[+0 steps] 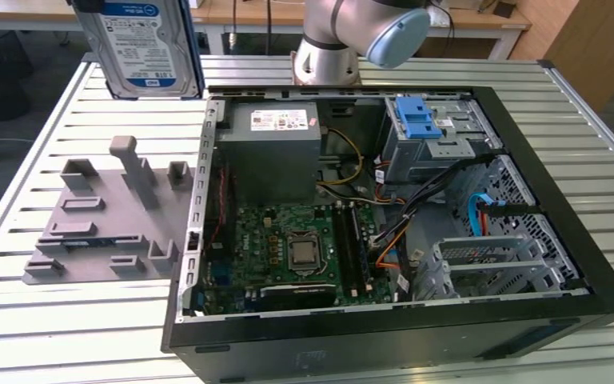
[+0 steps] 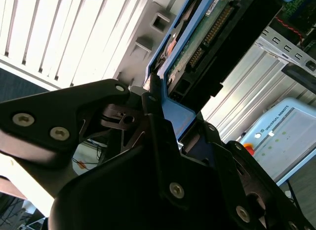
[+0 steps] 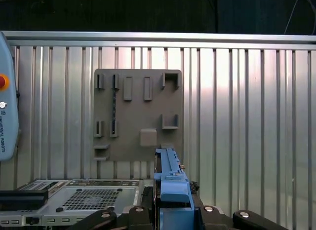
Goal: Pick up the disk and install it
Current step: 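Pick up the disk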
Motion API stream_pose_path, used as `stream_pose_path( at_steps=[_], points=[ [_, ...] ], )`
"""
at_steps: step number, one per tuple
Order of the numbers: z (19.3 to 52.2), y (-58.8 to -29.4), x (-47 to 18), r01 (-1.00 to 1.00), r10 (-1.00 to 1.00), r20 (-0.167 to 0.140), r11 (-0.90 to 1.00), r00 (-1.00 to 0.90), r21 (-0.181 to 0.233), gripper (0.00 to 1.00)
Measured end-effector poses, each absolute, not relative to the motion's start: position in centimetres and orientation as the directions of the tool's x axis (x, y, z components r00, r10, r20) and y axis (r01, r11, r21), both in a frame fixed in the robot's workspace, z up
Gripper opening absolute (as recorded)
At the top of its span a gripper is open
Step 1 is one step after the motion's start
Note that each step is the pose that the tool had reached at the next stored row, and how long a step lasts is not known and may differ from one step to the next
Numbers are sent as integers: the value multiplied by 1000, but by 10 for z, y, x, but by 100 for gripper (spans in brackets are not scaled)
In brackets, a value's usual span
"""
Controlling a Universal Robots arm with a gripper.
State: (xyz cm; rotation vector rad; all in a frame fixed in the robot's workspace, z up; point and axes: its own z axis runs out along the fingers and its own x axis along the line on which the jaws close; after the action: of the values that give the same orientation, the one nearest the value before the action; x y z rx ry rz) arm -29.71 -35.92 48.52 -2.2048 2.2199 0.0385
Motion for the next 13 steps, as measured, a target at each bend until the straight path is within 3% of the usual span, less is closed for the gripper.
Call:
stream_pose_path(
  at_steps=[13],
  points=[
    [485,-366,-281,-1000,-1000,-26,8,-8,9,36]
  ],
)
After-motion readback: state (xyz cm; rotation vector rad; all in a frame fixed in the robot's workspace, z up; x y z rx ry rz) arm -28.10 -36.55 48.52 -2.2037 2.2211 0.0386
